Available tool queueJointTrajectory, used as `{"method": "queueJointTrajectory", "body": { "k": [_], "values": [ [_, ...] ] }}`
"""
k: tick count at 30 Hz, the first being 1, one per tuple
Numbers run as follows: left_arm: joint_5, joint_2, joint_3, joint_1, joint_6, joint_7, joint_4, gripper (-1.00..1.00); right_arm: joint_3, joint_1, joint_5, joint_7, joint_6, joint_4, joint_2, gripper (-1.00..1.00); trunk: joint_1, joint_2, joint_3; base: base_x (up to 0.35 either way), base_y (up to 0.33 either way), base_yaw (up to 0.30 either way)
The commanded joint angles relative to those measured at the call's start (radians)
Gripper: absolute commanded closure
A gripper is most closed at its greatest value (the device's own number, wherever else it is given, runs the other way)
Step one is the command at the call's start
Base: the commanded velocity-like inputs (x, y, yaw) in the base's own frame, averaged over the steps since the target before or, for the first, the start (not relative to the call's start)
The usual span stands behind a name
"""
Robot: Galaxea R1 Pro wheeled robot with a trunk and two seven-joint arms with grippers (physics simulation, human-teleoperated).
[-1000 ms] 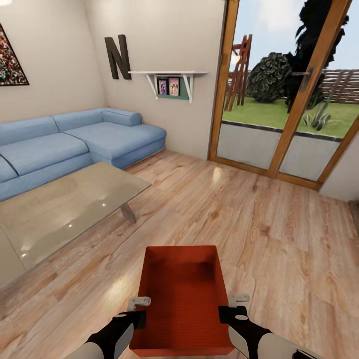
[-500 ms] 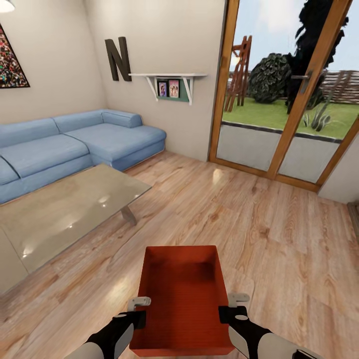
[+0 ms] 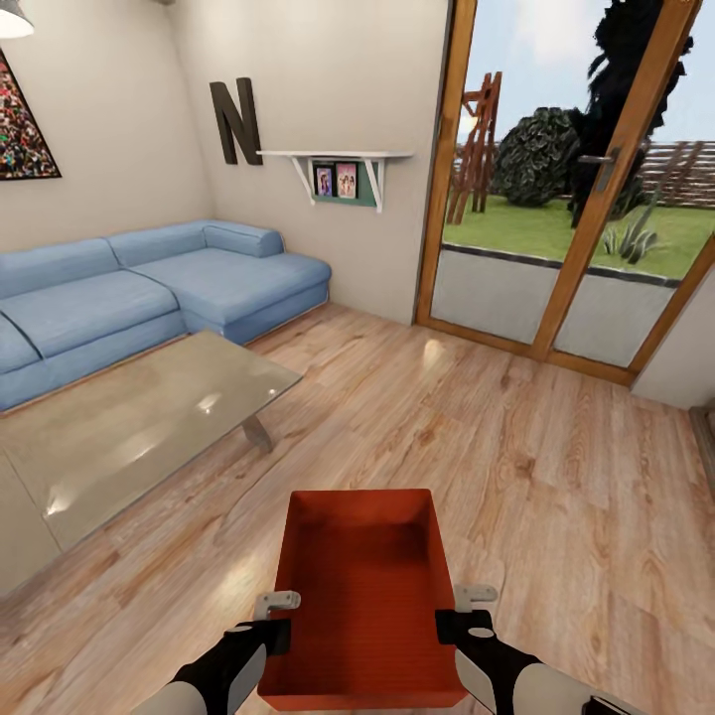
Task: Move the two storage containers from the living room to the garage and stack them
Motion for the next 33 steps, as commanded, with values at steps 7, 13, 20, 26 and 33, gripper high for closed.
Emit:
{"method": "queueJointTrajectory", "body": {
  "k": [7, 13, 20, 26, 33],
  "values": [
    [0.003, 0.001, -0.007, 0.0, 0.007, 0.013, -0.001, 1.0, -0.007, -0.001, -0.005, -0.006, -0.005, 0.02, -0.002, 1.0, -0.027, 0.049, 0.021, 0.0, 0.0, 0.0],
    [0.003, 0.001, -0.007, 0.0, 0.006, 0.013, -0.001, 1.0, -0.007, -0.001, -0.005, -0.006, -0.006, 0.02, -0.003, 1.0, -0.05, 0.091, 0.04, 0.0, 0.0, 0.0],
    [0.003, 0.001, -0.006, 0.0, 0.006, 0.013, -0.001, 1.0, -0.009, -0.001, -0.005, -0.007, -0.012, 0.02, -0.003, 1.0, -0.077, 0.14, 0.062, 0.0, 0.0, 0.0],
    [0.002, 0.001, -0.006, 0.0, 0.005, 0.013, -0.001, 1.0, -0.012, -0.001, -0.005, -0.007, -0.014, 0.02, -0.003, 1.0, -0.1, 0.182, 0.081, 0.0, 0.0, 0.0],
    [0.002, 0.001, -0.006, 0.0, 0.005, 0.013, -0.001, 1.0, -0.014, -0.001, -0.005, -0.007, -0.029, 0.02, -0.003, 1.0, -0.127, 0.231, 0.106, 0.0, 0.0, 0.0]
  ]
}}
